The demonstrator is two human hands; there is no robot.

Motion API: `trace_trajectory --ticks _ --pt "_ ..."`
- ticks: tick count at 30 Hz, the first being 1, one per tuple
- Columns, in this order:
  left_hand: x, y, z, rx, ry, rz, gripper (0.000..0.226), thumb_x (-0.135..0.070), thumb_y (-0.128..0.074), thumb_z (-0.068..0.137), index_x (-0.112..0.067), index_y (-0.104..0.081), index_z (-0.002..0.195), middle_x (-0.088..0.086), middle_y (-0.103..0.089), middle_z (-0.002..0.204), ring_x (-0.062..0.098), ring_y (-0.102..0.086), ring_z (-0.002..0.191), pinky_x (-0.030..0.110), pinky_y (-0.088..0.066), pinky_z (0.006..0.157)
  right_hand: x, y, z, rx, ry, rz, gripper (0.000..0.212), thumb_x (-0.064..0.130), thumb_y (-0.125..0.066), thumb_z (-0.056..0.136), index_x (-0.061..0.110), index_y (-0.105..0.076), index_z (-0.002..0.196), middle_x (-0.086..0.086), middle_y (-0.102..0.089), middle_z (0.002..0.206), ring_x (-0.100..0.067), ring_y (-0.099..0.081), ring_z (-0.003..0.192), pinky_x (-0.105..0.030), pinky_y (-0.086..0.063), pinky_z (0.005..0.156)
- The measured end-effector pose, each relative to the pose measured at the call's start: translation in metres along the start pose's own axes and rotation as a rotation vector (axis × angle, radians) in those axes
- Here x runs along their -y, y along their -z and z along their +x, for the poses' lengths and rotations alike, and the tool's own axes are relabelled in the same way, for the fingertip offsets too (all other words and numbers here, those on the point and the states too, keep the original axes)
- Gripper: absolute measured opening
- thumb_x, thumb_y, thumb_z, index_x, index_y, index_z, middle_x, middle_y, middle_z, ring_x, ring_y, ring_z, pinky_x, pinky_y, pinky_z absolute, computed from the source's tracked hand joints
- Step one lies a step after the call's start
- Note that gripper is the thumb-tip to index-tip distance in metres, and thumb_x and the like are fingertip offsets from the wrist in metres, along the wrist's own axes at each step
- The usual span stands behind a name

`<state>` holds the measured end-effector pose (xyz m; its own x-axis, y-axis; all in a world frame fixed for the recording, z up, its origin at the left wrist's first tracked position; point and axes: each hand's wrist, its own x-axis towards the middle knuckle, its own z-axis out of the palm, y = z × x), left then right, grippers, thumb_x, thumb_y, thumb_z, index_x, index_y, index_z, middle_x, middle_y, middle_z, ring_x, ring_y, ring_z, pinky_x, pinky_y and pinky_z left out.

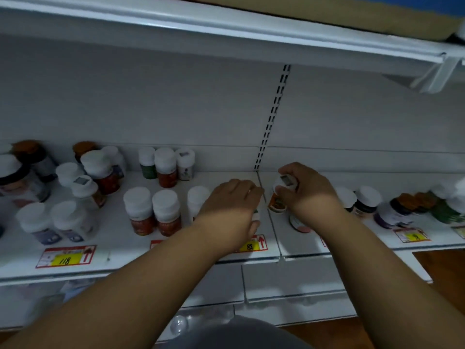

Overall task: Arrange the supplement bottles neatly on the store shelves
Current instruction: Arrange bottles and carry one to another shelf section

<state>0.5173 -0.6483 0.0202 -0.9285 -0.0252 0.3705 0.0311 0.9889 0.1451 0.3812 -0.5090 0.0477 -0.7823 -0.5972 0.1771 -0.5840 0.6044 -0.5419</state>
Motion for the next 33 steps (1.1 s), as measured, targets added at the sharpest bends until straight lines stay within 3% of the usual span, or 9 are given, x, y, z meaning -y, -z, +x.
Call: trace_trajectory --ticks 6,16,21,24,28,33 --pt "-0.012 -0.036 0.004 0.103 0.095 0.135 0.066 -0.023 -0.081 0.066 0.003 -0.060 0.124 0.022 -0.063 0.119 0.039 -0.062 0.106 0.045 -0.050 0.092 -0.033 -0.042 -0.001 0.282 0.011 -0.090 0.043 0.024 -0.062 0.090 0.020 -0.050 0.130 -0.003 -0.056 0.128 -0.016 -0.056 0.110 -0.017 -0.034 0.078" --pt "-0.012 -0.054 0.002 0.121 0.086 0.286 0.055 -0.024 -0.069 0.078 0.003 -0.059 0.124 0.020 -0.065 0.108 0.037 -0.061 0.091 0.044 -0.049 0.082 -0.045 -0.049 -0.002 0.334 0.131 -0.050 0.045 0.025 -0.064 0.087 0.021 -0.051 0.131 -0.004 -0.056 0.122 -0.007 -0.048 0.097 -0.014 -0.027 0.070" --pt "-0.014 -0.051 0.001 0.150 0.108 0.248 0.060 -0.029 -0.059 0.087 0.002 -0.047 0.137 0.022 -0.058 0.126 0.040 -0.056 0.110 0.048 -0.043 0.098 -0.046 -0.048 -0.005 0.341 0.147 -0.047 0.047 0.027 -0.061 0.090 0.020 -0.048 0.134 -0.005 -0.054 0.127 -0.016 -0.052 0.110 -0.016 -0.030 0.077" --pt "-0.022 -0.040 -0.002 0.094 0.158 0.172 0.060 -0.028 -0.061 0.083 0.002 -0.051 0.135 0.021 -0.059 0.125 0.038 -0.058 0.110 0.045 -0.046 0.097 -0.040 -0.043 -0.009 0.243 0.149 -0.004 0.045 0.031 -0.055 0.094 0.021 -0.047 0.137 -0.003 -0.051 0.132 -0.017 -0.051 0.114 -0.018 -0.031 0.085" --pt "-0.018 -0.010 -0.010 -0.096 0.269 0.081 0.058 -0.020 -0.061 0.067 -0.002 -0.062 0.123 0.016 -0.064 0.114 0.034 -0.060 0.102 0.038 -0.047 0.089 -0.009 -0.040 0.001 0.134 0.238 0.133 0.032 0.026 -0.051 0.096 0.019 -0.055 0.127 0.000 -0.053 0.125 -0.014 -0.050 0.113 -0.020 -0.032 0.088" --pt "0.029 0.036 -0.038 -0.285 0.400 0.061 0.046 -0.010 -0.064 0.065 0.000 -0.066 0.109 0.017 -0.064 0.099 0.036 -0.059 0.089 0.039 -0.048 0.078 0.065 -0.063 0.031 0.110 0.438 0.157 0.026 0.025 -0.054 0.095 0.017 -0.060 0.120 -0.004 -0.057 0.114 -0.015 -0.053 0.103 -0.019 -0.034 0.080"
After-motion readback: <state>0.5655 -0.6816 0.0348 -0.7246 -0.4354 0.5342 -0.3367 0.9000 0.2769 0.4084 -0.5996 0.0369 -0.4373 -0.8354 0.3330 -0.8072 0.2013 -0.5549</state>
